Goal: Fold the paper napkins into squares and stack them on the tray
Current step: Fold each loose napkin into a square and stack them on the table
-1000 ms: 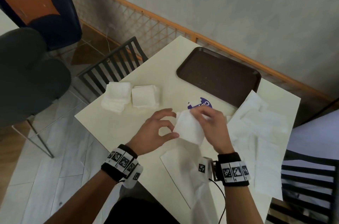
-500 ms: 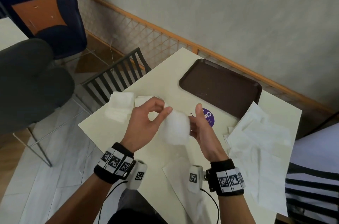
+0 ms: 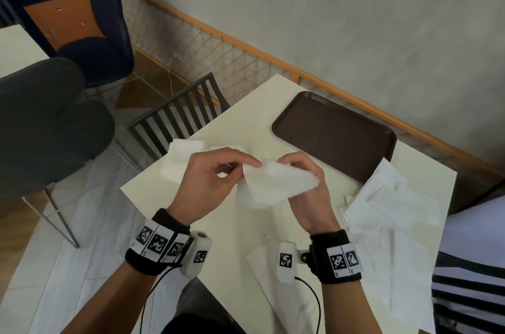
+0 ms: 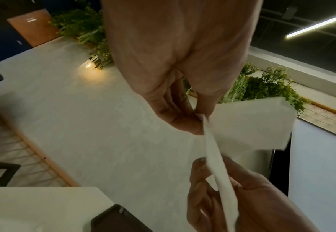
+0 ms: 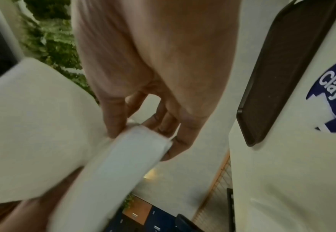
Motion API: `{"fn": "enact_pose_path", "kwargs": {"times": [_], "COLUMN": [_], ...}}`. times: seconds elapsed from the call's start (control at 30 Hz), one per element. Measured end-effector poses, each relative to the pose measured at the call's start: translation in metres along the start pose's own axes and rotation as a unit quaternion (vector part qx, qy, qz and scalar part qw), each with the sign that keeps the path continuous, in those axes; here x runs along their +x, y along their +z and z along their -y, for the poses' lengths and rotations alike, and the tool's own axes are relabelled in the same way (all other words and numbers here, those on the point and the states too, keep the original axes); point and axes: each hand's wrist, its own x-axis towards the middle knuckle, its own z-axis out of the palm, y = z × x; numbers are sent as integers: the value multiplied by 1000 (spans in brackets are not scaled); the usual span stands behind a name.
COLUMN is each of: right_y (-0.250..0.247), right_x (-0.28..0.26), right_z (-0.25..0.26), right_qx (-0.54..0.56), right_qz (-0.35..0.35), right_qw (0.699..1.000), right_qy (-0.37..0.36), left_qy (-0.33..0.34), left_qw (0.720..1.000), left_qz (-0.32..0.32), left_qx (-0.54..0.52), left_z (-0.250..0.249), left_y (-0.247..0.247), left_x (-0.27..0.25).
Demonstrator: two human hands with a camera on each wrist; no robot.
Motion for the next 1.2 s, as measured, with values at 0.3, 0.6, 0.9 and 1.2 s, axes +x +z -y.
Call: {"fn": "enact_pose_path", "kwargs": {"times": [0.3,0.6,0.9,1.2], "right_y": [10,13,55,66], "right_x": [6,14,18,53], "right_z": [-5,4,-36,-77], "right_qx": [-3,-77,-476,-265], "right_qz": [-47,-67,-30,-67], "right_qw": [999,994,867,961], "right_qy": [2,47,-143,43], "left_qy": [-31,-36,-23,-128], "left_qw": [997,997,998,980], "left_qz": [10,27,-41,-128], "left_qx": [-67,-56,41,79], "left_z": [-3,7,21,79], "left_y": [-11,-16,-19,-42], "left_x": [7,3,1,29]}}
